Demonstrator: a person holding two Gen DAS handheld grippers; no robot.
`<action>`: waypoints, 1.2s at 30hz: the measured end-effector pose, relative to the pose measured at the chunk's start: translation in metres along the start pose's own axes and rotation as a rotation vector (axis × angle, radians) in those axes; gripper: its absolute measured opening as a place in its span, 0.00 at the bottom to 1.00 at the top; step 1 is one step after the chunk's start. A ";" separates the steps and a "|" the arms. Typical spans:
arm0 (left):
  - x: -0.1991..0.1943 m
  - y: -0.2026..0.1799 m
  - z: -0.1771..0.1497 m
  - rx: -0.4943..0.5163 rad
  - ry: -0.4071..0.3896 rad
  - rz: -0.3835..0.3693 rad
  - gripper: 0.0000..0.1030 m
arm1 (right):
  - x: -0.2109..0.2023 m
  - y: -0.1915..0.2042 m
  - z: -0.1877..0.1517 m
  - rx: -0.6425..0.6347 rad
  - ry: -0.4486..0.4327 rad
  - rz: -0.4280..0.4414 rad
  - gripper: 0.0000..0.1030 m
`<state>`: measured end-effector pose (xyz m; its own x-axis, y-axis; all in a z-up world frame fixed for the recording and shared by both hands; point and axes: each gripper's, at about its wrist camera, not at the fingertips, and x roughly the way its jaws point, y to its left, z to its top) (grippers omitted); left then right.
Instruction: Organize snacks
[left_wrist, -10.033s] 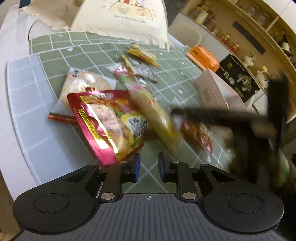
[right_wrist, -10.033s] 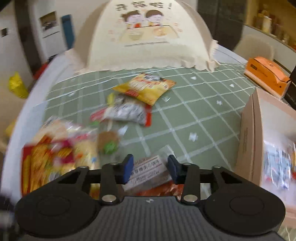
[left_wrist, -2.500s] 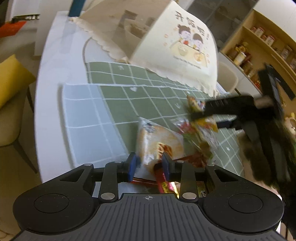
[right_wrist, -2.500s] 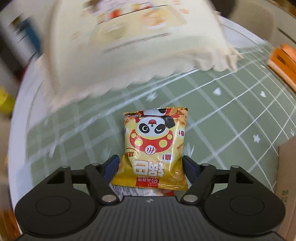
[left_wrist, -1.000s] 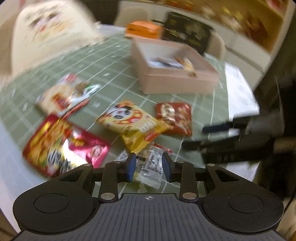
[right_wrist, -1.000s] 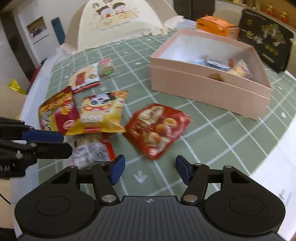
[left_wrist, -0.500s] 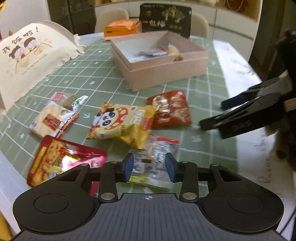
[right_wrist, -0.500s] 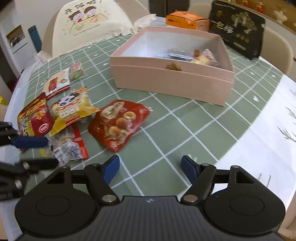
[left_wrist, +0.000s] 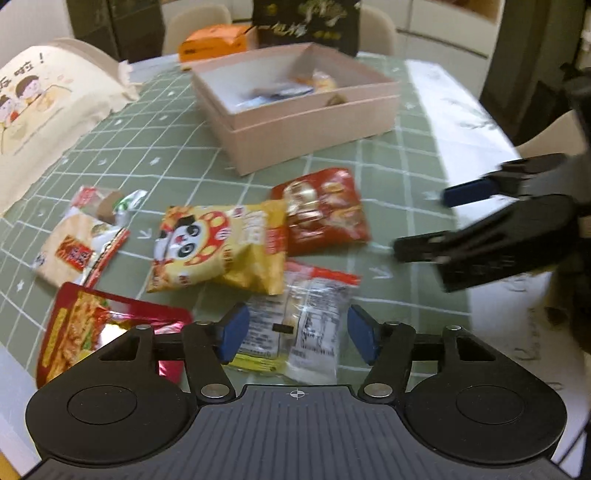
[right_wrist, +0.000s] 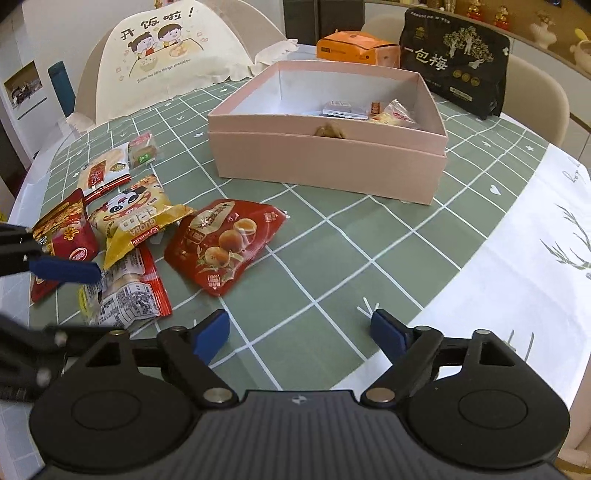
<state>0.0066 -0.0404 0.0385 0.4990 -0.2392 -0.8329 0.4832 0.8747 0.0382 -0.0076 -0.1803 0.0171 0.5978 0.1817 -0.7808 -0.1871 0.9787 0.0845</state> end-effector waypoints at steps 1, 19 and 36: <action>0.003 0.002 0.003 -0.004 0.009 0.005 0.65 | -0.001 0.000 -0.001 0.003 -0.001 0.000 0.83; -0.033 0.052 -0.057 -0.410 0.001 0.079 0.53 | -0.011 0.030 0.034 -0.080 -0.028 0.140 0.89; -0.035 0.048 -0.066 -0.413 0.003 0.079 0.54 | 0.034 0.125 0.080 -0.177 0.122 0.232 0.54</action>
<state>-0.0348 0.0377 0.0333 0.5208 -0.1641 -0.8377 0.1143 0.9859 -0.1221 0.0518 -0.0444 0.0505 0.4273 0.3744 -0.8229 -0.4465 0.8789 0.1681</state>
